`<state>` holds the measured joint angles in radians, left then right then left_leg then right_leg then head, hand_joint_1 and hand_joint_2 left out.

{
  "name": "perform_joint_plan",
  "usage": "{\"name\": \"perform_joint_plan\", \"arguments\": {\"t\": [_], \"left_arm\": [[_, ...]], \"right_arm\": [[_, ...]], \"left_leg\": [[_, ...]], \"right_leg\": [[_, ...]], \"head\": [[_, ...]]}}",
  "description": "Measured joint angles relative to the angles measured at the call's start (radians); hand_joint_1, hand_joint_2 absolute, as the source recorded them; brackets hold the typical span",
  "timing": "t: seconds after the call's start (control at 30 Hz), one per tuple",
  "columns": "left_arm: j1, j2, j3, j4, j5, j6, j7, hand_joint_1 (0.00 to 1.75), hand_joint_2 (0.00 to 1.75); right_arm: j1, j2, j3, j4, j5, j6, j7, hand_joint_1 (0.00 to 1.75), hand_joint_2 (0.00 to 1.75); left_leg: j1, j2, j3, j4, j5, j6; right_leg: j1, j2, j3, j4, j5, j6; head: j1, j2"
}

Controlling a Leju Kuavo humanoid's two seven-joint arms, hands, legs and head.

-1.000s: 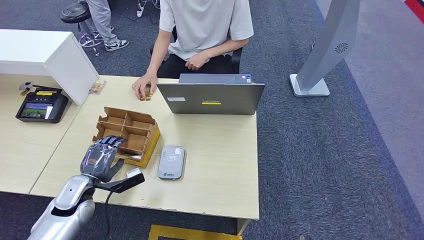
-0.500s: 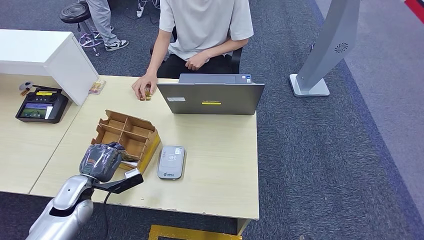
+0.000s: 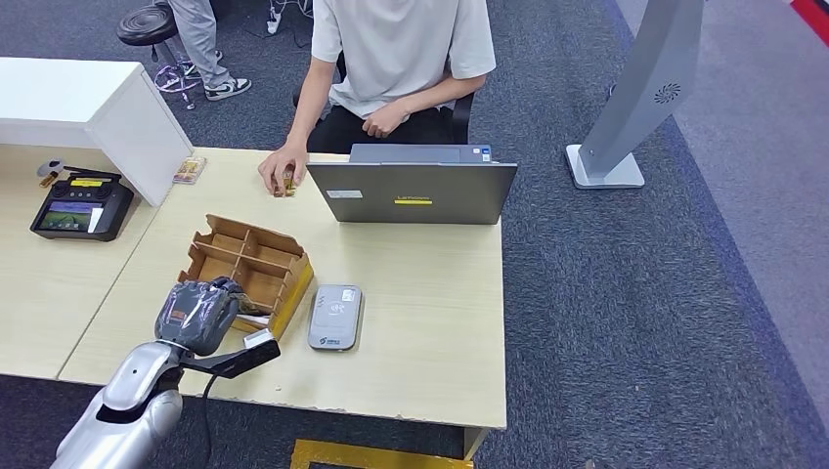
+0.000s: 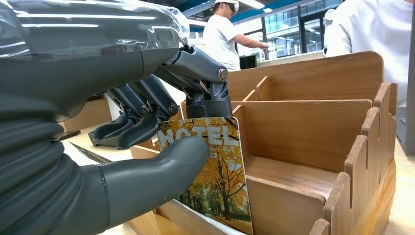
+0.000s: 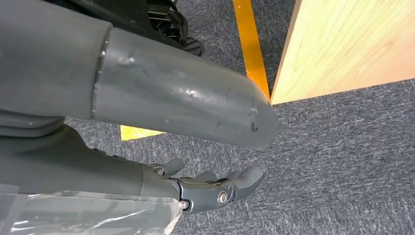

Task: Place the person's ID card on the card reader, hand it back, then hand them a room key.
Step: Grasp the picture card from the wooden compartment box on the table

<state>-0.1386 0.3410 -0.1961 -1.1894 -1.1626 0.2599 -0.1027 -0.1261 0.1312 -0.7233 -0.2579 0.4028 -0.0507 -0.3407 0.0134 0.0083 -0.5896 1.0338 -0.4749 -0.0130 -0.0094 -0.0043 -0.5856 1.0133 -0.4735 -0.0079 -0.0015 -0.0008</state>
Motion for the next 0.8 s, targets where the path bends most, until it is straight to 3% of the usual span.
{"name": "perform_joint_plan", "arguments": {"t": [0.2,0.8], "left_arm": [[0.001,-0.007,0.000,-0.002,-0.001,0.072,0.007,1.75,1.75],[-0.028,0.003,0.004,-0.089,0.004,0.129,0.011,1.75,1.75]], "right_arm": [[0.000,0.000,0.000,0.000,0.000,-0.002,0.000,0.00,0.00],[0.001,0.000,0.000,0.000,-0.002,-0.003,-0.001,0.00,0.00]], "left_leg": [[0.000,0.000,0.000,0.000,0.000,0.000],[0.000,0.000,0.000,0.000,0.000,0.000]], "right_leg": [[0.000,0.000,0.000,0.000,0.000,0.000],[0.000,0.000,0.000,0.000,0.000,0.000]], "head": [[0.000,0.000],[0.000,0.000]]}}
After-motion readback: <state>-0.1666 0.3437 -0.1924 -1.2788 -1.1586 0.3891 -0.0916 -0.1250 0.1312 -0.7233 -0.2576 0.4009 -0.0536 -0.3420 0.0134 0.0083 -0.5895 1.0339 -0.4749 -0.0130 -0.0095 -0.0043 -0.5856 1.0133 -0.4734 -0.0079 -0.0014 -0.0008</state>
